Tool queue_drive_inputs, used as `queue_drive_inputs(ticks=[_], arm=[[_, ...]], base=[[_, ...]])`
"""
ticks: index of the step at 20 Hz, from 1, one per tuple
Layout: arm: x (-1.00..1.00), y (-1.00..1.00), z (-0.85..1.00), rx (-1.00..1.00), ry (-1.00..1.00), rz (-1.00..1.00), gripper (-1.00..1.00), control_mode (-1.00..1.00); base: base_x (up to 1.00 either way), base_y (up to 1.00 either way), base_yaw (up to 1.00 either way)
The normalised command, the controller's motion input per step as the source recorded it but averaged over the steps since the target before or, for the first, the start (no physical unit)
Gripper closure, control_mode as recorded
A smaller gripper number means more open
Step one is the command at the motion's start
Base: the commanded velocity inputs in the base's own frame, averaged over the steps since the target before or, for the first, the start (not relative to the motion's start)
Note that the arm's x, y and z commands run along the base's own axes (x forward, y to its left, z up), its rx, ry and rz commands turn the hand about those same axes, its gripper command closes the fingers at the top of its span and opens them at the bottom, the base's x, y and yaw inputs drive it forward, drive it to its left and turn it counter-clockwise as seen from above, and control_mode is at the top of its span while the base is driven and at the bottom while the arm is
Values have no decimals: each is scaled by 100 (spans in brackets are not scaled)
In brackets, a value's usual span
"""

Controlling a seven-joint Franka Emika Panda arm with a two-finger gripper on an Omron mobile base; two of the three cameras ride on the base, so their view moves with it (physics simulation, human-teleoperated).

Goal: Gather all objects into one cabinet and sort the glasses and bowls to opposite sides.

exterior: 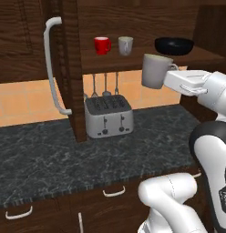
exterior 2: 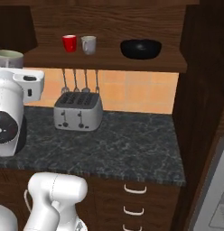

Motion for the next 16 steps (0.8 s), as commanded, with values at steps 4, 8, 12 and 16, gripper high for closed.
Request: queue_drive_inputs(ticks=[4, 8, 12, 16], arm=[[0, 0, 0, 0, 0, 0, 100, 100], [0, 0, 0, 0, 0, 0, 100, 100], [0, 0, 0, 0, 0, 0, 100, 100], [0, 0, 0, 0, 0, 0, 100, 100]], base=[[47, -3, 21], [28, 0, 16], [0, 0, 1], [31, -2, -10]])
